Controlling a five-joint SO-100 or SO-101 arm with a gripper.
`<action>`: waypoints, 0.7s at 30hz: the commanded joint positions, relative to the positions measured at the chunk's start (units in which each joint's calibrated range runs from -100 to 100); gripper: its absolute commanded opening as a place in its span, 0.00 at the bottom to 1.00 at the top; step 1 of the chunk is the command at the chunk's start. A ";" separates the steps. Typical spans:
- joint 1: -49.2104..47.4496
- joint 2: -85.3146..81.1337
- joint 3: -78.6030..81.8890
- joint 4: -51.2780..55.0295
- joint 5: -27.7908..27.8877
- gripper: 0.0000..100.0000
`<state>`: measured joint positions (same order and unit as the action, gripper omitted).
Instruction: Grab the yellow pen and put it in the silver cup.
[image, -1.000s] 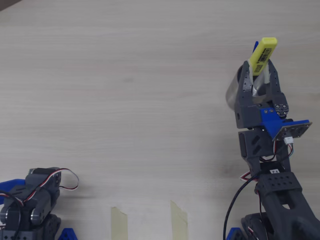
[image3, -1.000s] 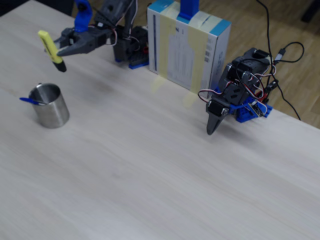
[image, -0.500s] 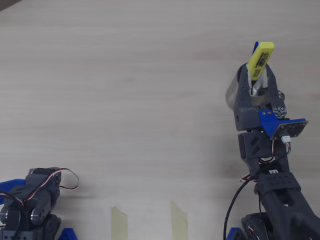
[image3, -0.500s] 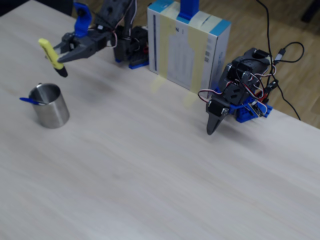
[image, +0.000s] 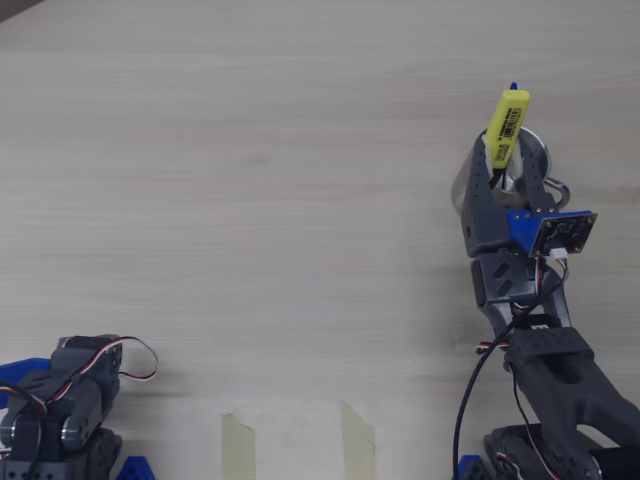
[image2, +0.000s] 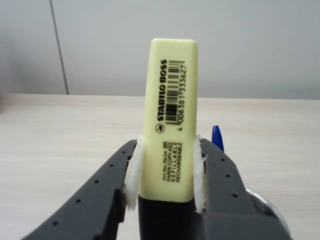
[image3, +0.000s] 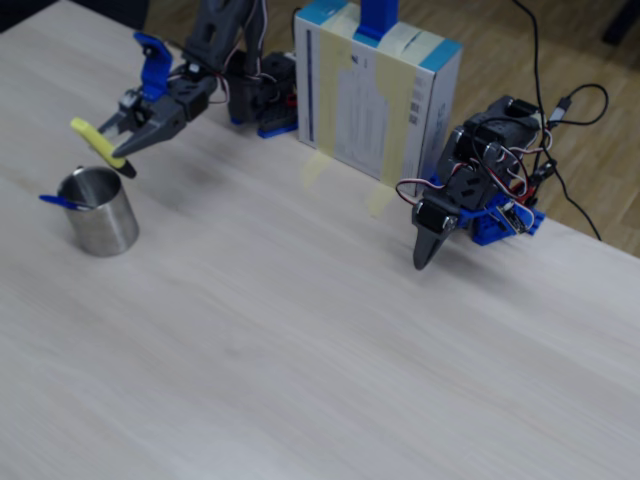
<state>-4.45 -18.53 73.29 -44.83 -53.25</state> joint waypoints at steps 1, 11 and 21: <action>0.30 1.22 -4.83 -1.23 -0.13 0.06; 0.12 3.55 -8.18 -1.23 0.39 0.04; -0.33 3.63 -10.71 -1.23 0.39 0.04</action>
<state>-4.45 -14.95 66.77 -45.00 -53.25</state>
